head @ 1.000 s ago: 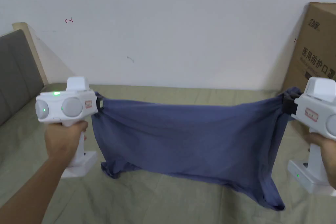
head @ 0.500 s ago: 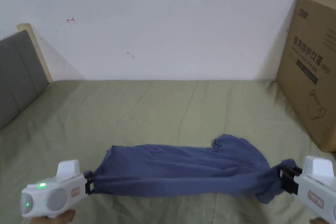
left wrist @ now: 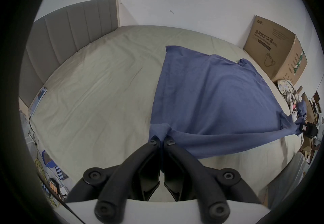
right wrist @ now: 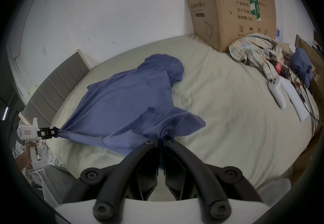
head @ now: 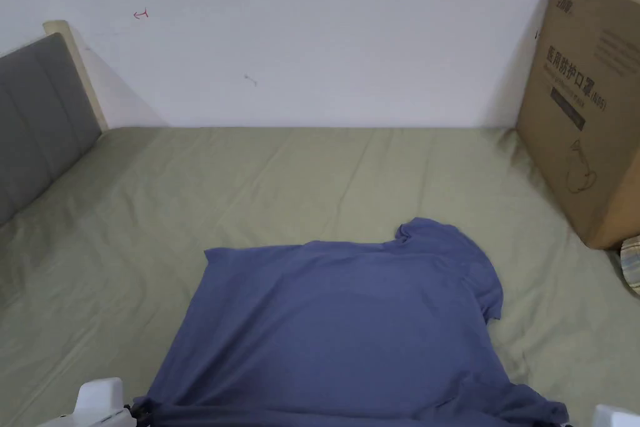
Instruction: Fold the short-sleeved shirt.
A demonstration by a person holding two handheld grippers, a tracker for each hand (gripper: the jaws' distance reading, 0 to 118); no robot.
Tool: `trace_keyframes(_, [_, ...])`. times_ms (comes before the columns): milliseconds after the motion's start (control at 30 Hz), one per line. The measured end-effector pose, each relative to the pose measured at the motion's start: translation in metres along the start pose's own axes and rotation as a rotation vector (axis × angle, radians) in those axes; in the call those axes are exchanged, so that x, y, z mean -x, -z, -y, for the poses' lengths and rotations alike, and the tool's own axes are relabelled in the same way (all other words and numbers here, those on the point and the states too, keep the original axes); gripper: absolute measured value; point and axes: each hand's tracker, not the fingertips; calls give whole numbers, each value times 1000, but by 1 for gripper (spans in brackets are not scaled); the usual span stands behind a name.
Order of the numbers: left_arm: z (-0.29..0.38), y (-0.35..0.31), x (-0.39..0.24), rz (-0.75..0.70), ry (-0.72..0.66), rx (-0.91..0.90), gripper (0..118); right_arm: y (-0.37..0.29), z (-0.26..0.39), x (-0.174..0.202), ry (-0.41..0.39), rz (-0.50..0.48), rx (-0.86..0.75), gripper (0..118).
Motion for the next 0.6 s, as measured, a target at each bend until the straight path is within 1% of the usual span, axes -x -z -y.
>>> trace_keyframes(167, [29,-6,12,-8,21,44,0,-10,26,-5,30,6,45,2])
trace_keyframes(200, [31,-14,6,-10,23,48,0,-8,29,-6,37,14,56,2])
trace_keyframes(300, [41,-12,3,-18,17,68,0,4,40,-6,51,56,105,2])
trace_keyframes(367, [48,-3,-2,-33,19,90,0,18,45,-8,52,98,169,2])
trace_keyframes(400, [50,1,-3,-43,26,106,0,20,47,1,56,109,192,2])
trace_keyframes(467, [54,3,-10,-57,37,145,0,32,50,4,75,150,247,2])
trace_keyframes(533, [52,3,-13,-62,25,148,0,40,52,5,75,169,257,2])
trace_keyframes(567, [49,1,-14,-70,-4,140,4,42,51,5,75,179,264,3])
trace_keyframes(600, [50,3,-12,-71,-23,152,16,41,49,8,74,180,256,4])
